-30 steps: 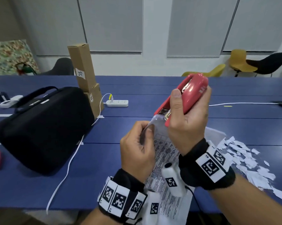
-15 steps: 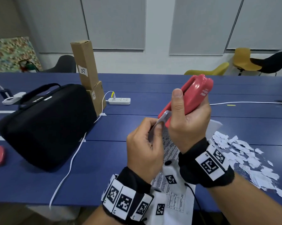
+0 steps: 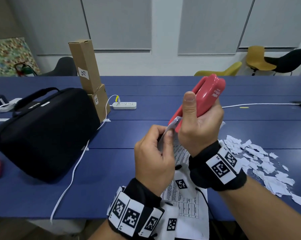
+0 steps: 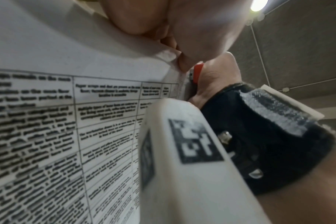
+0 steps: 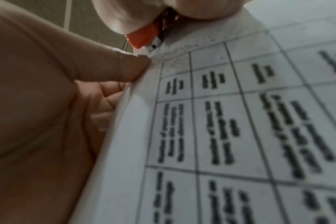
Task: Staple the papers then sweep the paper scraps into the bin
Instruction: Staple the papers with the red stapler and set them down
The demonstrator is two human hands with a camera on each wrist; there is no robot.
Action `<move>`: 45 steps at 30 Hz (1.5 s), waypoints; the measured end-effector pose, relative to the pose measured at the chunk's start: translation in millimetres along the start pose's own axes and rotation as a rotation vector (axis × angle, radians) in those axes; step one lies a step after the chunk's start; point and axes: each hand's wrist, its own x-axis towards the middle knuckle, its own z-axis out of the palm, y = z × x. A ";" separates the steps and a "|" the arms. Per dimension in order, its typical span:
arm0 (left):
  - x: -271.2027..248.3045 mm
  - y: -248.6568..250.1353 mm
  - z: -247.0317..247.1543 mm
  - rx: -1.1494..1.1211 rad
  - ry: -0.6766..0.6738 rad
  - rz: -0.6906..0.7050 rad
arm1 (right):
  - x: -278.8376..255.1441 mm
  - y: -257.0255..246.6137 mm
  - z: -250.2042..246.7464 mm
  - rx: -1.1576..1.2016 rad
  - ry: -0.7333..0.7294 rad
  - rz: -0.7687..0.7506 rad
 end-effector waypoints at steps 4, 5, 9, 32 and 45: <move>-0.7 -1.5 0.5 0.010 -0.007 -0.001 | -1.0 3.9 0.4 -0.007 0.000 0.001; -0.8 -2.0 0.5 0.014 -0.005 -0.005 | -1.3 3.8 0.9 -0.003 -0.007 0.002; 5.2 -7.6 -2.4 0.023 0.001 -0.026 | -2.2 4.2 2.3 0.009 -0.060 0.041; 96.3 -259.0 -80.7 0.720 -0.229 -0.885 | -22.1 168.9 -8.6 -1.074 -0.955 0.780; 103.6 -257.6 -67.0 0.774 -0.276 -0.962 | -21.8 174.3 -12.4 -1.089 -0.897 0.795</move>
